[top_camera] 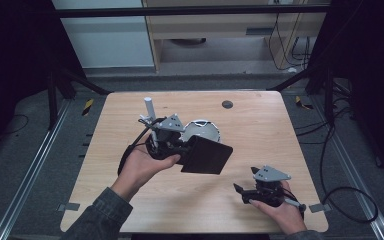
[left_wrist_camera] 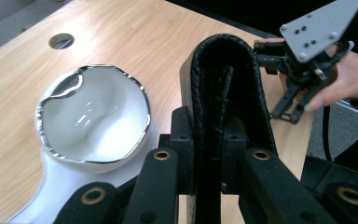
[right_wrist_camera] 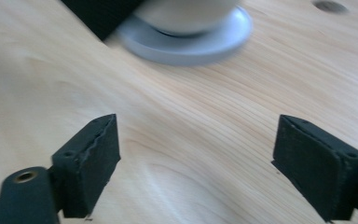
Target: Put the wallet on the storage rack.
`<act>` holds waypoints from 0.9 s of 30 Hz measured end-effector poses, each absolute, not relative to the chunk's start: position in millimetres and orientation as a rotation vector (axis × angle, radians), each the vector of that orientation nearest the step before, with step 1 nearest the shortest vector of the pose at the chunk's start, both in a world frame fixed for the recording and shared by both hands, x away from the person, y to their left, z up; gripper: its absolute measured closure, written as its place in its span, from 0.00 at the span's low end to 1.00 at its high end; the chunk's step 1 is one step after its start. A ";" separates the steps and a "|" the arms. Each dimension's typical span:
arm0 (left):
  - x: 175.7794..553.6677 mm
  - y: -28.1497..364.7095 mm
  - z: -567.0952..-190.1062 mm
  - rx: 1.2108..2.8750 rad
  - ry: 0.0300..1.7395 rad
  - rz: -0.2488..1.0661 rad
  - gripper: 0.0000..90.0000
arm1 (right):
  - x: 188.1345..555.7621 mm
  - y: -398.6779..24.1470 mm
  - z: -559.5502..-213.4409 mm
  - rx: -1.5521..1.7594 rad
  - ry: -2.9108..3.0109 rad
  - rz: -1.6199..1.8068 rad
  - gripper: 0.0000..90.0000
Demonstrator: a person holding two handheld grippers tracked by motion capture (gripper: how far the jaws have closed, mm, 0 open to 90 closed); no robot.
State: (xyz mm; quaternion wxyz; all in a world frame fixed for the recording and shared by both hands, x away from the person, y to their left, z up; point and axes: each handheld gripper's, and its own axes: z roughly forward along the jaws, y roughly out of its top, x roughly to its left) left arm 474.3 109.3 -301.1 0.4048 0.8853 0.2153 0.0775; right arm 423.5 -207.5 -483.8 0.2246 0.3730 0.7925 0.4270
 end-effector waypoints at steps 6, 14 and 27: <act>474.8 115.4 -291.9 2.205 0.560 0.211 0.89 | 432.2 -221.4 -487.4 1.179 2.088 1.149 0.11; 480.3 120.7 -280.8 2.183 0.593 0.257 0.89 | 440.2 -232.9 -492.8 1.315 2.041 1.089 0.09; 494.9 124.3 -260.4 2.191 0.639 0.327 0.89 | 442.4 -239.7 -495.2 1.388 2.019 1.070 0.09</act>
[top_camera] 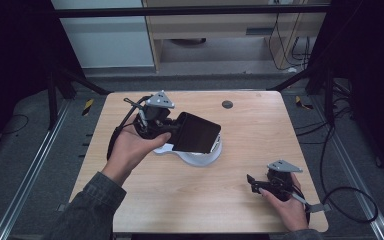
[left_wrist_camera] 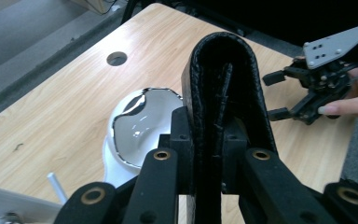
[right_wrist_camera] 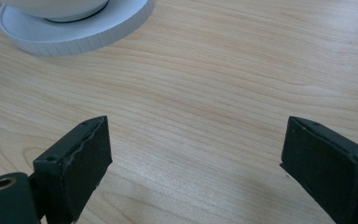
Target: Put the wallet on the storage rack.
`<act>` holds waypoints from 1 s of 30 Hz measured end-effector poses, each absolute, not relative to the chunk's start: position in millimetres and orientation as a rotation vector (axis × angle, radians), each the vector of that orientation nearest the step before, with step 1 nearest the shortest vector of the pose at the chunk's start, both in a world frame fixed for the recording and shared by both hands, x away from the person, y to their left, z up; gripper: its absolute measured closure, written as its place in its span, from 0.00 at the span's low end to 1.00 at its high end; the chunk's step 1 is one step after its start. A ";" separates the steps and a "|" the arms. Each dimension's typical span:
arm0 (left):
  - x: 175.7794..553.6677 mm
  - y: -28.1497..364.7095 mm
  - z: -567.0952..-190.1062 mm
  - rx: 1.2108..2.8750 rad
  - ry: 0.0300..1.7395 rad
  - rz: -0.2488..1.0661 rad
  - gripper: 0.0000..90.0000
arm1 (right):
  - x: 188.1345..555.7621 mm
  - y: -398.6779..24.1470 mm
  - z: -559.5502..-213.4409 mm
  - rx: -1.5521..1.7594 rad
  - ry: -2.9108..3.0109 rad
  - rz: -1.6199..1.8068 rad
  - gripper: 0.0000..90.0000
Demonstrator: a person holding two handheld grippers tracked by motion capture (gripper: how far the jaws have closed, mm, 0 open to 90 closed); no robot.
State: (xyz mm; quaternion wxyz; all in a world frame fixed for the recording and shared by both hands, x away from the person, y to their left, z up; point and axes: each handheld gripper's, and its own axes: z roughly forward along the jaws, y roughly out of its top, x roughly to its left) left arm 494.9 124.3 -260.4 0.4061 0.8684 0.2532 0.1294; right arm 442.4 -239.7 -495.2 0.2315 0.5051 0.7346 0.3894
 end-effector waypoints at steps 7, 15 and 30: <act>508.9 121.1 -262.8 2.214 0.669 0.346 0.89 | 443.1 -240.8 -495.7 1.409 2.028 1.066 0.09; 515.3 118.5 -265.1 2.222 0.688 0.351 0.89 | 443.2 -240.5 -495.6 1.416 2.031 1.059 0.09; 527.9 110.3 -280.9 2.253 0.707 0.351 0.89 | 441.6 -240.6 -495.8 1.425 2.045 1.058 0.09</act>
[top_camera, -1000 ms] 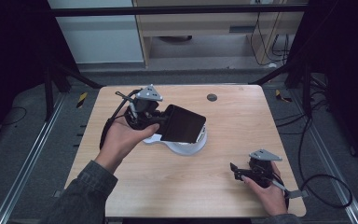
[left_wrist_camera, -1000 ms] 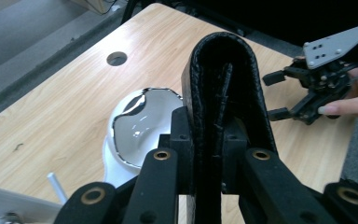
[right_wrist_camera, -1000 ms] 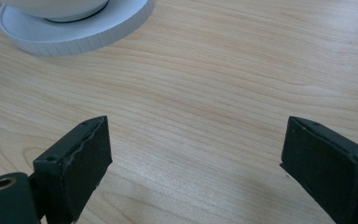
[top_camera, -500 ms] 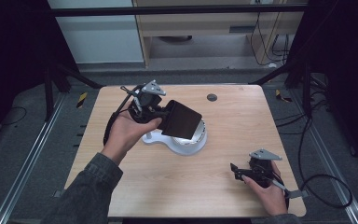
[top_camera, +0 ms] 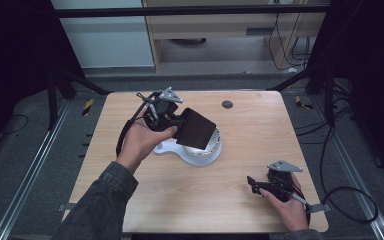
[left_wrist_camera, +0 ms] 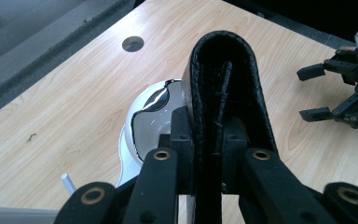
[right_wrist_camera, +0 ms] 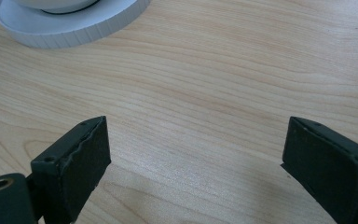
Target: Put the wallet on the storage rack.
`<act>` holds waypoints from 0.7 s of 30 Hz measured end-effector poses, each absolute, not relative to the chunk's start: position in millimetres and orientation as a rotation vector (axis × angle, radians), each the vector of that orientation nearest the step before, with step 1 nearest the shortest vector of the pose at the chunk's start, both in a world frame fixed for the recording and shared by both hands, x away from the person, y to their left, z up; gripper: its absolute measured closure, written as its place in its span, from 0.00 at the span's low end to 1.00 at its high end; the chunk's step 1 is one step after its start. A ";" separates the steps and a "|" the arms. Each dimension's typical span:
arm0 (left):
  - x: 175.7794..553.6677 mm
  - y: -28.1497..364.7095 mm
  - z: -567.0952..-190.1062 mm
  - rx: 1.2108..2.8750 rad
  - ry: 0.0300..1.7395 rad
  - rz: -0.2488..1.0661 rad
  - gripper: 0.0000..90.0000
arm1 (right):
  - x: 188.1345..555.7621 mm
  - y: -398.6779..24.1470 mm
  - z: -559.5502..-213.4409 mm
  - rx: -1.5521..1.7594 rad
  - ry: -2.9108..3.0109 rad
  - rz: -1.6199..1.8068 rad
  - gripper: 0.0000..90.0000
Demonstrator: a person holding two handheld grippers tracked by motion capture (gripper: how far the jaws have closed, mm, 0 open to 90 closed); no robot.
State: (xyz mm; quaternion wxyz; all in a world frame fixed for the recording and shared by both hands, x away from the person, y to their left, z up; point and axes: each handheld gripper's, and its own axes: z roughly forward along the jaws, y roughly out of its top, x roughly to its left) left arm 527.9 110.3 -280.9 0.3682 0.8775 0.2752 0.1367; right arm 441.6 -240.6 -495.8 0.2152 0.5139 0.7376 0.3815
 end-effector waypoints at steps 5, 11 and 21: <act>532.4 107.9 -292.3 2.264 0.716 0.333 0.89 | 443.1 -241.1 -496.3 1.426 2.044 1.056 0.09; 544.0 103.7 -314.9 2.268 0.747 0.293 0.89 | 443.2 -238.5 -497.6 1.419 2.065 1.048 0.09; 555.7 99.7 -325.3 2.266 0.767 0.250 0.89 | 443.9 -239.0 -497.7 1.424 2.072 1.055 0.09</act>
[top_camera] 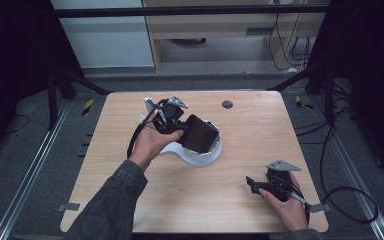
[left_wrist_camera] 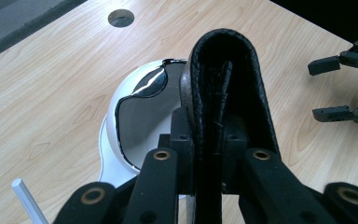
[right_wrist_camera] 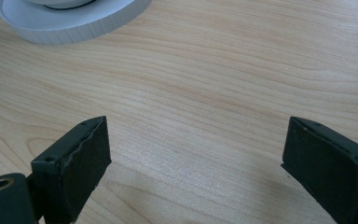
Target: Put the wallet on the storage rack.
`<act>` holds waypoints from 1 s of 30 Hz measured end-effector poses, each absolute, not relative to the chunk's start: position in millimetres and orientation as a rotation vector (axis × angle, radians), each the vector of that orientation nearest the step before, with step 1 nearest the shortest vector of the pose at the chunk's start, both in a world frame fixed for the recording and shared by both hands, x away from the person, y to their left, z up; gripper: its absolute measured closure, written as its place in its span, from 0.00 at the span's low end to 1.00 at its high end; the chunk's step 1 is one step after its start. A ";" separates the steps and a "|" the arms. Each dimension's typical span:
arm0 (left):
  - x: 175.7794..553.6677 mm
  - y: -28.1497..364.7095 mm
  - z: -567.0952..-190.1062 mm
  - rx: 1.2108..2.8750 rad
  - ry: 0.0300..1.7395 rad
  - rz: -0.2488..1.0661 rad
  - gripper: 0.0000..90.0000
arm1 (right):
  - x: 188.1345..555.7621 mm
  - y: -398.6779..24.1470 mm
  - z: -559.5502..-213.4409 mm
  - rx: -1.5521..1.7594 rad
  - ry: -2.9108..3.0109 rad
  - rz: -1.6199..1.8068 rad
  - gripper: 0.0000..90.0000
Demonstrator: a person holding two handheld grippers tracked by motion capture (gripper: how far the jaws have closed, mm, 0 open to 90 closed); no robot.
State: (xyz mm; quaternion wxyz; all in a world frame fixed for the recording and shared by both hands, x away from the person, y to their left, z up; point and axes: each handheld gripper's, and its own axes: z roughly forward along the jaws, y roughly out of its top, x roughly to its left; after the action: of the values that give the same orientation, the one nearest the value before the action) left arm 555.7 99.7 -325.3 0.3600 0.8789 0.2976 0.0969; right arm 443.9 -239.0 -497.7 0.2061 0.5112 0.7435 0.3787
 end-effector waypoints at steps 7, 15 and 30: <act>568.0 97.9 -322.4 2.310 0.764 0.239 0.88 | 444.1 -236.6 -498.1 1.429 2.086 1.055 0.09; 580.0 101.5 -325.2 2.260 0.835 0.262 0.77 | 444.9 -237.3 -499.0 1.430 2.092 1.051 0.09; 571.2 111.1 -307.3 2.181 0.839 0.399 0.71 | 444.7 -235.1 -500.7 1.430 2.120 1.036 0.09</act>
State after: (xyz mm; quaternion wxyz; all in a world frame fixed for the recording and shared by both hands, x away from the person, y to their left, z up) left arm 571.2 111.1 -307.3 0.3761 0.8524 0.3281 0.1560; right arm 444.7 -235.1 -500.7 0.1902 0.5090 0.7543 0.3685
